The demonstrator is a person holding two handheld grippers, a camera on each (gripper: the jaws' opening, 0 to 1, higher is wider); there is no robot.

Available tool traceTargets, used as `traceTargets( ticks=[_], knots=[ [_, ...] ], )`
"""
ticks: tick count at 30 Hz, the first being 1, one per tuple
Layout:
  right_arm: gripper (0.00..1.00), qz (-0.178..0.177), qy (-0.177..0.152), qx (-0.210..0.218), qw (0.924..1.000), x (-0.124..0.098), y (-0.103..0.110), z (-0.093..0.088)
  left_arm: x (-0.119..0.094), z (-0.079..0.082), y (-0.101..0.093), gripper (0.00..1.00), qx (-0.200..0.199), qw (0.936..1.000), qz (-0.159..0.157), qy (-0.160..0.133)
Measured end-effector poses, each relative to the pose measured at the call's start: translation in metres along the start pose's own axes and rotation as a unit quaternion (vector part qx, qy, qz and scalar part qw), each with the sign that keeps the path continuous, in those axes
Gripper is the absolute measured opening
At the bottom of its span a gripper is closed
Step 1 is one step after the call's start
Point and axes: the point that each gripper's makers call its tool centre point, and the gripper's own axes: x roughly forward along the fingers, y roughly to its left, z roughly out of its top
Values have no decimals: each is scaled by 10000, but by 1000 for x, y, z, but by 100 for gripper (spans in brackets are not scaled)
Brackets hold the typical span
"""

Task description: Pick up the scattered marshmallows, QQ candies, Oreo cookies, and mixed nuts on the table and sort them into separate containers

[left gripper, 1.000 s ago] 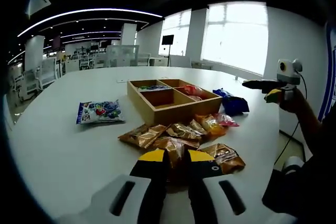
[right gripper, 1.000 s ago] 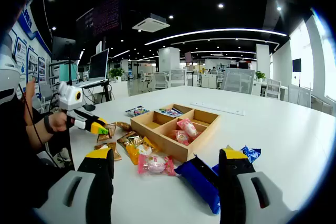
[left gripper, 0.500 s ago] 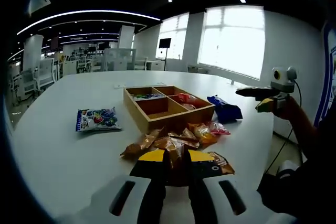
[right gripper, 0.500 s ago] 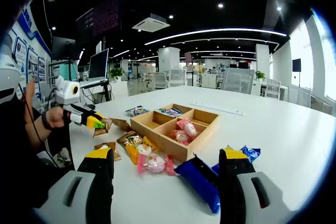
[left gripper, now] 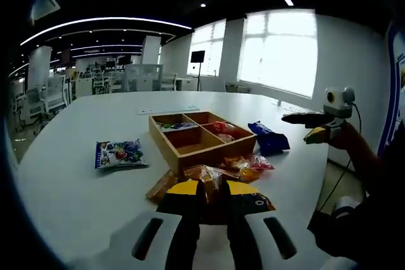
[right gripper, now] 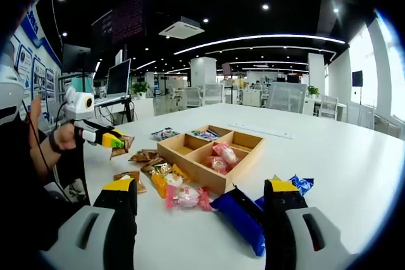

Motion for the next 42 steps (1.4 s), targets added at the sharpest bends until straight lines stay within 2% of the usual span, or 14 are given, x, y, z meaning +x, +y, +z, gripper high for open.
traceTargets(
  ticks=[14,29,42],
  knots=[
    [78,-23,-22,-3,10000,-3,-1,1,10,29,9,18,170,9998,40,-119],
    [78,-65,-22,-1,10000,-4,-5,2,33,46,26,18,192,9997,66,-163],
    [78,-76,-29,-9,10000,-4,-3,4,63,56,31,18,155,9997,9,-208]
  ],
)
